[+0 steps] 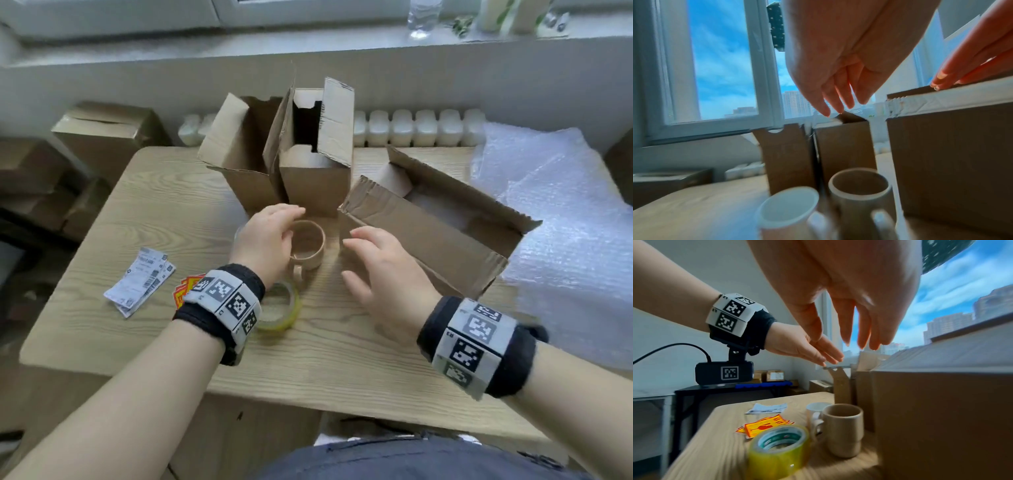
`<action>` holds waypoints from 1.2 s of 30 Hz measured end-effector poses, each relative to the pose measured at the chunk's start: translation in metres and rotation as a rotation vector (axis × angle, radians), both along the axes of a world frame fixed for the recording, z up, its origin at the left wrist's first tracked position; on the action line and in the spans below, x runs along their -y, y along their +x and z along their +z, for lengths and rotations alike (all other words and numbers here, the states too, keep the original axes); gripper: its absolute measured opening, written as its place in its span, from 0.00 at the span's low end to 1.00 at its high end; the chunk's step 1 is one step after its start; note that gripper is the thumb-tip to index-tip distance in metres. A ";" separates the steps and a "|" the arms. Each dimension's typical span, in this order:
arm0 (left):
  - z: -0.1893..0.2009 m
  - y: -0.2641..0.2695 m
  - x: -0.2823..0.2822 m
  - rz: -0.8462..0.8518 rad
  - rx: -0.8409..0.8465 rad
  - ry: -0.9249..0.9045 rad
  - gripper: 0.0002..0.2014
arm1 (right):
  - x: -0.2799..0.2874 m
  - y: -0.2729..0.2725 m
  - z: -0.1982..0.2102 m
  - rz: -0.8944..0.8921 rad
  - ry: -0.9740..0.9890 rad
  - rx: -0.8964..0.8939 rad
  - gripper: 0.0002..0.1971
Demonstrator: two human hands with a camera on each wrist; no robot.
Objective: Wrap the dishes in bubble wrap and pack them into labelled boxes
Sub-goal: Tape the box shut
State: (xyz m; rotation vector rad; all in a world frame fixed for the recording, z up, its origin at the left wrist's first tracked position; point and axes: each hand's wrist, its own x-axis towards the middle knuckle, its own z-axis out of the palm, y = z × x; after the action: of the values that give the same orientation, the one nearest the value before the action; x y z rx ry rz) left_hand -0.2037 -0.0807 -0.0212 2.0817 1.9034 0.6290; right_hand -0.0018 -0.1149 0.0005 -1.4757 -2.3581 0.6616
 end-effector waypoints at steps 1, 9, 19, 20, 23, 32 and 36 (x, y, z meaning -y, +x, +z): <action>-0.006 -0.013 0.011 0.031 -0.001 -0.026 0.18 | 0.001 -0.011 -0.007 0.034 -0.027 -0.002 0.22; -0.070 -0.061 0.068 -0.059 -0.298 -0.498 0.20 | -0.002 -0.067 -0.068 0.119 -0.305 0.209 0.19; -0.092 -0.054 0.058 -0.227 -0.333 -0.384 0.13 | 0.005 -0.060 -0.084 -0.066 -0.466 0.226 0.17; -0.087 -0.056 0.058 -0.214 -0.242 -0.373 0.12 | 0.004 -0.060 -0.084 -0.106 -0.512 0.197 0.17; -0.066 -0.058 0.062 -0.129 0.090 -0.463 0.08 | 0.000 -0.060 -0.087 -0.246 -0.752 -0.032 0.24; -0.021 -0.048 0.058 -0.030 0.613 -0.596 0.06 | 0.003 -0.062 -0.052 -0.293 -0.975 -0.822 0.14; 0.003 -0.038 0.051 0.011 0.507 -0.497 0.09 | -0.001 -0.049 -0.030 -0.275 -0.831 -0.770 0.16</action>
State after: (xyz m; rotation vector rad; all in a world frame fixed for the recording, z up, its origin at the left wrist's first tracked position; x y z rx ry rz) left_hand -0.2417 -0.1318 -0.0183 1.4385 1.5758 0.5474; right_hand -0.0513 -0.1141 -0.0298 -1.3778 -1.2956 1.8553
